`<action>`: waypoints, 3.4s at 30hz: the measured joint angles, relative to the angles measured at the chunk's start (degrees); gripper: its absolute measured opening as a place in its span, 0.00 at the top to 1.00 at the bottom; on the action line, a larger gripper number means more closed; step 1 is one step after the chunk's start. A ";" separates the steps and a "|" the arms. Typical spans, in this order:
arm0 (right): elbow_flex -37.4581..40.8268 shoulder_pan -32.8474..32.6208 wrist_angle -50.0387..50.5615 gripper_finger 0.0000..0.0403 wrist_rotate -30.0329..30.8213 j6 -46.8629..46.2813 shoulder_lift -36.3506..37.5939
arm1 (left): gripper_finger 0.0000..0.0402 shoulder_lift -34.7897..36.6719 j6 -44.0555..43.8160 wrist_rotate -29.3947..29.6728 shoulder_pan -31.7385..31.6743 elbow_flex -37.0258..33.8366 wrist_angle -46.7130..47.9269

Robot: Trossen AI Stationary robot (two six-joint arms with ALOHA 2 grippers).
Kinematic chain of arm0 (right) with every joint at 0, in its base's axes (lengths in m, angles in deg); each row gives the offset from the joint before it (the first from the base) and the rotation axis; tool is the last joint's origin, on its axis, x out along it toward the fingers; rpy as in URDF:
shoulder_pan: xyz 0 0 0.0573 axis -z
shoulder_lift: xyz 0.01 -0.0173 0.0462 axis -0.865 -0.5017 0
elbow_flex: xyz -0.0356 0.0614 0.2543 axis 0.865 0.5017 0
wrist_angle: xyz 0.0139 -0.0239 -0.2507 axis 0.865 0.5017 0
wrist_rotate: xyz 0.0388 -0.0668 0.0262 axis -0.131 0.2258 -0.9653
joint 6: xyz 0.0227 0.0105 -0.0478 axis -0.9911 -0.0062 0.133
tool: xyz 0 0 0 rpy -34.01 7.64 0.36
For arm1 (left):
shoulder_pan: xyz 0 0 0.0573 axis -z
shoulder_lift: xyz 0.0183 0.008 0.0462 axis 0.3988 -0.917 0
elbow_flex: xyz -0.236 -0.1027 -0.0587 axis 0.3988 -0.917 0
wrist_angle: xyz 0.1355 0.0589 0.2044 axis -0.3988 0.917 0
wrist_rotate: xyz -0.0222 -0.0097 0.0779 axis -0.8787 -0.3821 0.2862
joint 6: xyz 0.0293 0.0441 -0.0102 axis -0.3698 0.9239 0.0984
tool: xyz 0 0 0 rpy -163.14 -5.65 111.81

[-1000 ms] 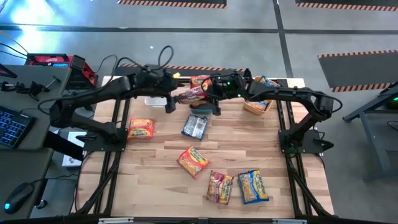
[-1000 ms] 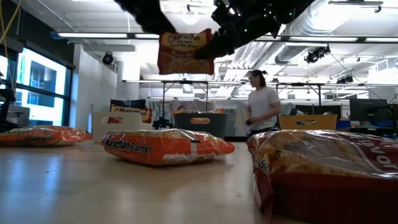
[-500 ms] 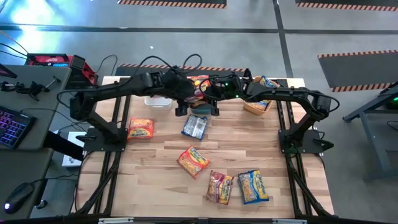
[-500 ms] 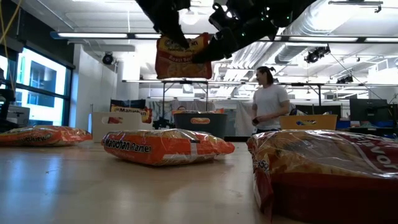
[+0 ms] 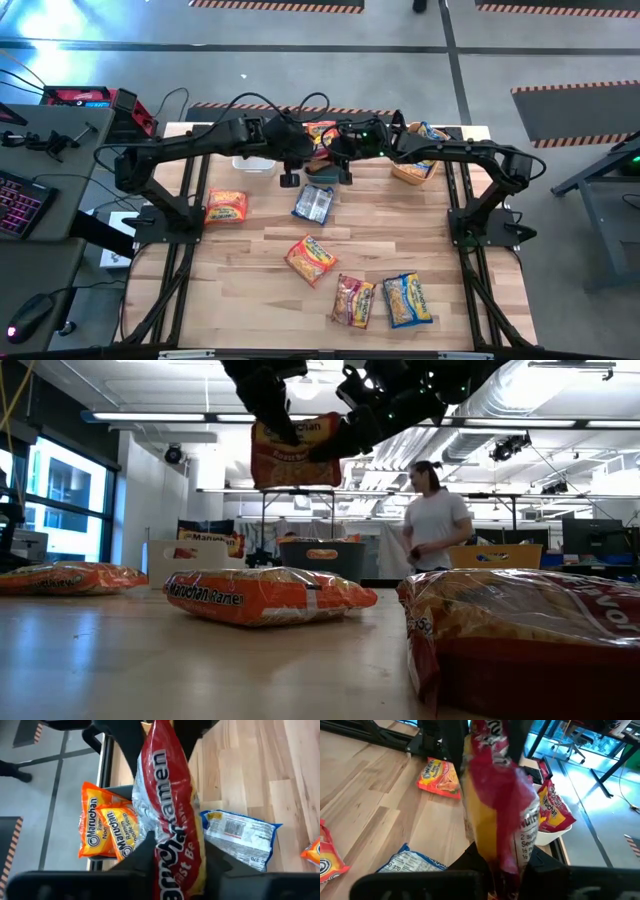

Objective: Sort Maruchan noodles
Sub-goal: Put the red noodle pack into the white bin

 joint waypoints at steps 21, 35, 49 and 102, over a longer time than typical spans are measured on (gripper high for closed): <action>0.00 0.06 1.25 0.68 13.69 0.91 3.48 | 1.00 3.43 -1.00 4.10 -2.85 -1.55 11.52; 0.02 3.84 5.07 0.95 14.45 2.99 5.38 | 1.00 17.13 15.98 7.89 -15.23 -28.22 -3.69; 0.02 4.91 4.39 1.00 13.95 3.41 5.35 | 1.00 17.46 27.61 -6.91 -28.48 -35.15 -10.32; 0.04 5.29 6.93 1.00 12.37 2.80 5.29 | 0.68 8.34 23.87 8.56 -23.51 -36.74 -19.60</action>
